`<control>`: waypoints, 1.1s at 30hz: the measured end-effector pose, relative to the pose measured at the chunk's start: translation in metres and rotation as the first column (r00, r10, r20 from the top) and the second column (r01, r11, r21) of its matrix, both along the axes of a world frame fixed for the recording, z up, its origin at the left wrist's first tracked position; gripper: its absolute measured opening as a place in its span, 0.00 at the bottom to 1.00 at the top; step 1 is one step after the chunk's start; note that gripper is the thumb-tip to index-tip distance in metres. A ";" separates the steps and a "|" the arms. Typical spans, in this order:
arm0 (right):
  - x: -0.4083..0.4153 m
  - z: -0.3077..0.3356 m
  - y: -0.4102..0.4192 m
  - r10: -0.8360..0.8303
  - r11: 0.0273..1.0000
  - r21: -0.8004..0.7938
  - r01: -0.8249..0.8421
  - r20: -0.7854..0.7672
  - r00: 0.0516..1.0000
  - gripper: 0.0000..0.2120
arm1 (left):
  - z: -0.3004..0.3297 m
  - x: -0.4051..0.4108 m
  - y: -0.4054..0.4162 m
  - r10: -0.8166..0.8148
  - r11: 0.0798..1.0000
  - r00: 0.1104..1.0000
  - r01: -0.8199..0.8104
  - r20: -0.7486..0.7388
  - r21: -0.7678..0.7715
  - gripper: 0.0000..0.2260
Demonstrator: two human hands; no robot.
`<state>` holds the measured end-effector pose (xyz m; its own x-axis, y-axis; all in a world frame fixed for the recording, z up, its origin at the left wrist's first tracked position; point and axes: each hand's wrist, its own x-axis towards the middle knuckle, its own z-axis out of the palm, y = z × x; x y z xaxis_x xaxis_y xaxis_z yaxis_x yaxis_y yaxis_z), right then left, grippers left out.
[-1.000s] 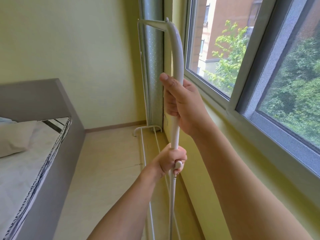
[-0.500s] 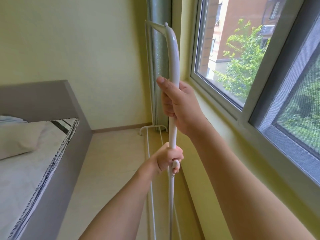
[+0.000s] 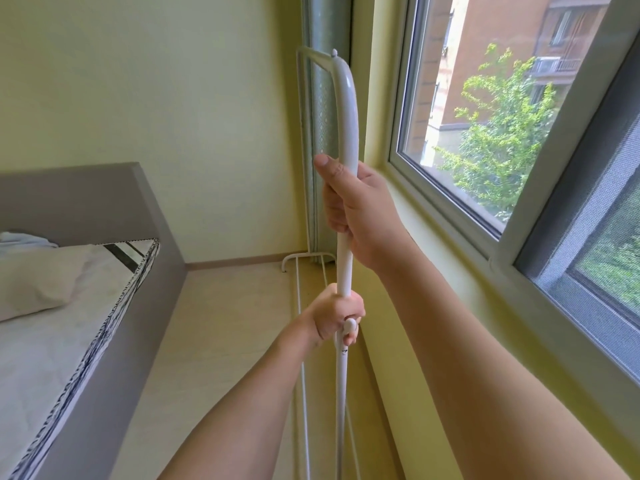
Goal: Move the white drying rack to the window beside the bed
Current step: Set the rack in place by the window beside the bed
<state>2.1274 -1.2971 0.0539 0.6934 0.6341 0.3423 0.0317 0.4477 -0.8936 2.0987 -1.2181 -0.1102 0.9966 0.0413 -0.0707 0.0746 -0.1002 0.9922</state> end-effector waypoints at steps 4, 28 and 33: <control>0.013 0.001 0.007 0.002 1.000 0.000 -0.002 0.001 1.000 0.20 | 0.004 0.010 0.003 0.019 1.000 1.000 -0.019 0.012 0.002 0.13; 0.056 0.005 -0.015 0.033 0.999 0.027 -0.033 0.013 0.999 0.22 | 0.004 0.055 -0.020 -0.010 0.997 0.999 0.007 0.033 0.082 0.13; 0.059 0.004 -0.020 0.033 0.999 0.023 -0.034 0.014 0.999 0.21 | 0.007 0.055 -0.025 -0.008 0.996 0.999 0.005 0.034 0.087 0.13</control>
